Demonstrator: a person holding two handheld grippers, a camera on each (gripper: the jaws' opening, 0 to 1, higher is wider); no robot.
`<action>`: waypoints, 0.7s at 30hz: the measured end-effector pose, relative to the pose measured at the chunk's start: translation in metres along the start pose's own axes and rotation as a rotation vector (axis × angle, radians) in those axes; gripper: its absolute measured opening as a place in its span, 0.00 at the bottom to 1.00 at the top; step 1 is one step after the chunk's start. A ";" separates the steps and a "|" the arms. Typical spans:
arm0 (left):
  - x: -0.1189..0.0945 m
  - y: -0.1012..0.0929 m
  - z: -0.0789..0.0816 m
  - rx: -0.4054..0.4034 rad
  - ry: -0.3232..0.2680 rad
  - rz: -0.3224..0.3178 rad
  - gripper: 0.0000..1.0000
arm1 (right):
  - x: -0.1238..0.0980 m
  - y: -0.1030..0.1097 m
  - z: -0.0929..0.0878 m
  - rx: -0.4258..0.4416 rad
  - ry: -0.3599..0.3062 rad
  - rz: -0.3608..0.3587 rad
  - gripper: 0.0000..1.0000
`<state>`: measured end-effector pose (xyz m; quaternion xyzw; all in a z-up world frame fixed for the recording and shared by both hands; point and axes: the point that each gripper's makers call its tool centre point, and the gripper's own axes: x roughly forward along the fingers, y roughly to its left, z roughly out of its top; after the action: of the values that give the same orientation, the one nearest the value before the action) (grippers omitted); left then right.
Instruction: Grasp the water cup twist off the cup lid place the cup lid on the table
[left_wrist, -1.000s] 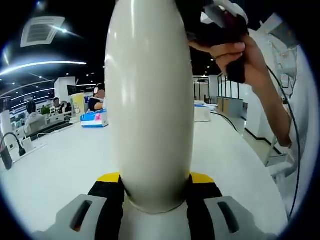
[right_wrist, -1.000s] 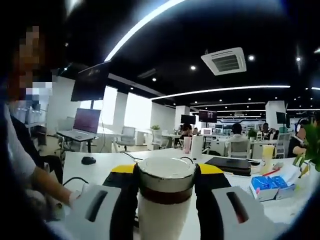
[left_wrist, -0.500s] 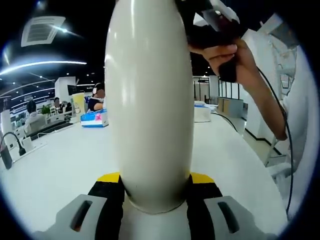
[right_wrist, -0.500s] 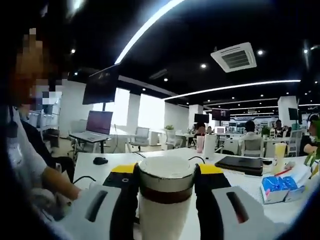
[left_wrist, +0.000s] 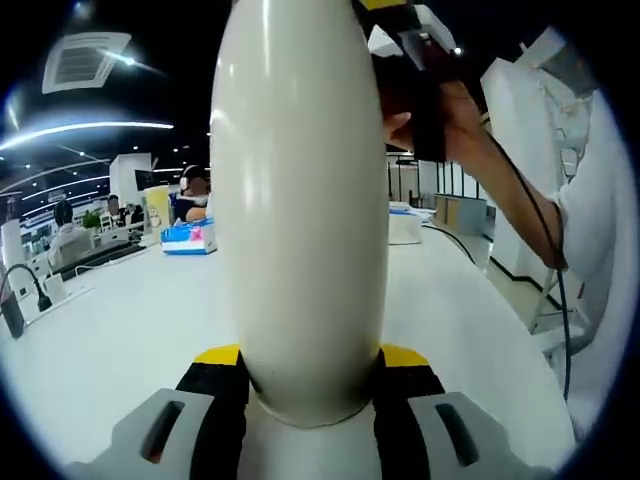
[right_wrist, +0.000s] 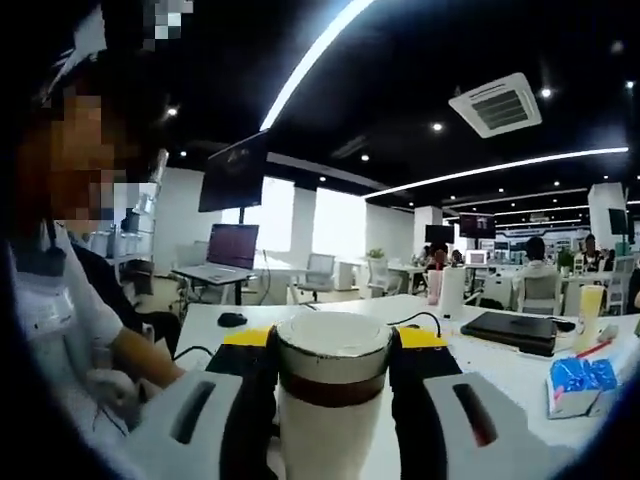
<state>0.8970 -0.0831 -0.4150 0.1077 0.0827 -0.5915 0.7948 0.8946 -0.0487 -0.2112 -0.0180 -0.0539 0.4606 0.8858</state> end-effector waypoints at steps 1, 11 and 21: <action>0.000 0.000 0.000 0.000 0.000 0.000 0.50 | 0.000 0.000 0.000 0.003 0.001 0.009 0.46; 0.000 -0.001 0.000 0.002 0.000 -0.001 0.50 | -0.003 0.004 -0.001 0.035 -0.027 0.118 0.46; 0.000 -0.001 0.000 0.004 0.000 -0.002 0.50 | -0.003 0.008 0.000 0.023 -0.036 0.149 0.47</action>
<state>0.8958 -0.0836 -0.4151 0.1093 0.0815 -0.5924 0.7940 0.8864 -0.0470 -0.2116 -0.0035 -0.0630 0.5261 0.8481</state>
